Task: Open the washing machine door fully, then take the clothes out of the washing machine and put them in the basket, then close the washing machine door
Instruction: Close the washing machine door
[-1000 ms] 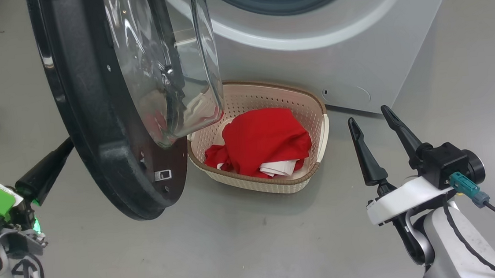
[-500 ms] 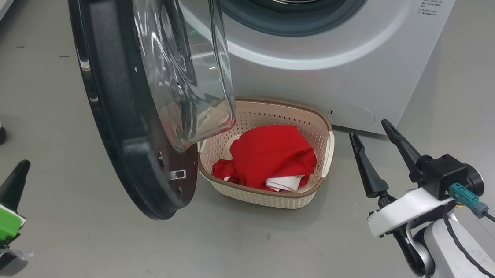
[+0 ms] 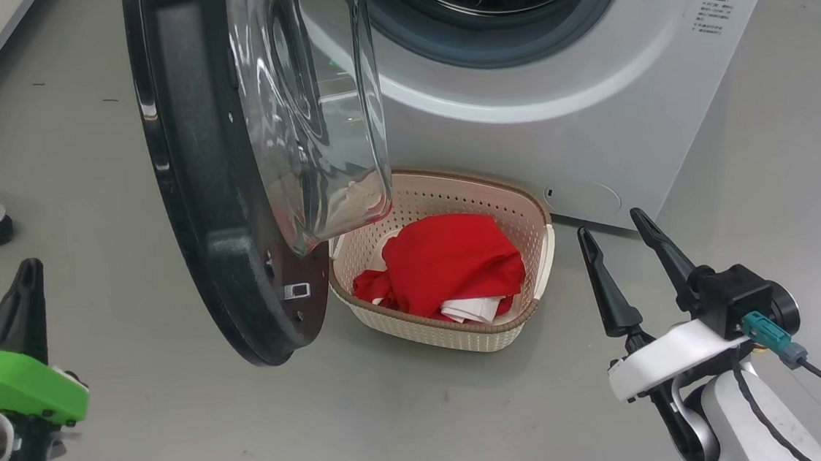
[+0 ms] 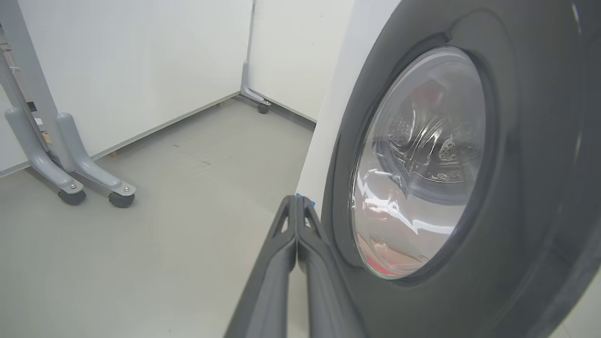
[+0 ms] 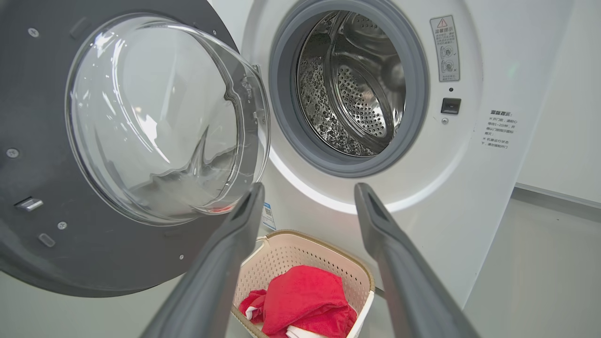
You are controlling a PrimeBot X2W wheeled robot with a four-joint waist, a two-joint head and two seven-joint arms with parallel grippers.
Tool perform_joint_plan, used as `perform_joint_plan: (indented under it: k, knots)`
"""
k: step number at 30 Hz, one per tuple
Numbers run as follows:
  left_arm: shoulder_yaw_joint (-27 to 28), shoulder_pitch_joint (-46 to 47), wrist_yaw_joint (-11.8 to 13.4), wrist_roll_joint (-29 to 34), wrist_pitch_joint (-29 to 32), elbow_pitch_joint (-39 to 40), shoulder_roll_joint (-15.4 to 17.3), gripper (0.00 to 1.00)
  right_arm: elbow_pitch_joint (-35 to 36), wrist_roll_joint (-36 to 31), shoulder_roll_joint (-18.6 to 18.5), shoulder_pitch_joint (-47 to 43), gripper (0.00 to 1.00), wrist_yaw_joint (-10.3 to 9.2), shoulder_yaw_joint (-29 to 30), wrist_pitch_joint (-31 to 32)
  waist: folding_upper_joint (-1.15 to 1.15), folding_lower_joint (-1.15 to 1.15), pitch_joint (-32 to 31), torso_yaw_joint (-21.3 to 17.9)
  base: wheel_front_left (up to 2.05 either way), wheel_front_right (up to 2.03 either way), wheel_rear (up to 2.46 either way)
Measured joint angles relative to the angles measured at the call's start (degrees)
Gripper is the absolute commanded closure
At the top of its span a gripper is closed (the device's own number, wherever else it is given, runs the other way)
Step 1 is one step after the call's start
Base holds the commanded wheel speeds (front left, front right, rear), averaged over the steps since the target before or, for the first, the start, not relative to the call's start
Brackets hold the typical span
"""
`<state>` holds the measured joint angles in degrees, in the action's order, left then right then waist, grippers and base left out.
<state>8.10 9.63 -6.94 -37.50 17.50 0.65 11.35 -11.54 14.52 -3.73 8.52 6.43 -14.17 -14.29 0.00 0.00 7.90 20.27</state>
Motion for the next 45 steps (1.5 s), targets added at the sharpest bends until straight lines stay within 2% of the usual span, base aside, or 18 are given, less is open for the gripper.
perform_joint_plan:
  k: [10,11,20,21,22,23,24,25,32,45]
  knots:
    - [-2.9,-4.0,0.0,4.6,-11.6,-0.7,0.6,1.0,0.0,0.0,0.1,-0.8,0.0,0.01,-0.3,0.0,0.0,0.0,-0.5,0.0,0.0,0.0,0.0]
    - [-2.9,-4.4,0.0,5.2,-14.2,-1.3,0.5,1.0,0.0,0.0,0.1,-0.8,0.0,0.01,-0.4,0.0,0.0,0.0,-0.7,0.0,0.0,0.0,0.0]
    - [-4.5,-6.5,0.0,8.8,-21.5,-4.0,0.7,1.0,0.0,0.0,0.2,-0.8,0.0,0.04,-0.8,0.0,0.0,0.0,-1.1,-0.3,0.0,0.0,0.0]
    - [-4.4,-6.7,0.0,8.9,-22.4,-4.2,0.7,0.98,0.1,0.0,0.2,-0.8,0.0,0.04,-0.8,0.0,0.0,0.0,-1.1,-0.3,0.0,0.0,0.0]
    - [-4.4,-6.8,0.0,9.3,-23.4,-4.5,0.7,0.82,0.1,0.0,0.2,-0.8,0.0,0.04,-0.8,0.0,0.0,0.0,-1.1,-0.3,0.0,0.0,0.0]
    - [-4.2,-6.8,0.0,10.1,-24.3,-4.8,0.7,0.57,0.1,0.0,0.2,-0.8,0.0,0.04,-0.8,0.0,0.0,0.0,-1.1,-0.4,0.0,0.0,0.0]
    - [-4.2,-6.8,0.0,10.8,-25.2,-5.0,0.7,0.24,0.1,0.0,0.2,-0.8,0.0,0.04,-0.8,0.0,0.0,0.0,-1.1,-0.4,0.0,0.0,0.0]
    - [-4.2,-6.8,0.0,11.4,-26.0,-5.2,0.7,0.0,0.1,0.0,0.2,-0.9,0.0,0.04,-0.8,0.0,0.0,0.0,-1.1,-0.4,0.0,0.0,0.0]
    - [-5.0,-6.8,0.0,12.4,-29.5,-7.6,0.6,0.0,0.4,0.0,0.2,-1.0,0.0,0.04,-0.6,0.0,0.0,0.0,-0.9,-0.5,0.0,0.0,0.0]
    - [-6.4,-6.7,0.0,12.4,-30.7,-9.5,0.5,0.0,0.7,0.0,0.3,-1.0,0.0,0.04,-0.5,0.0,0.0,0.0,-0.5,-0.7,0.0,0.0,0.0]
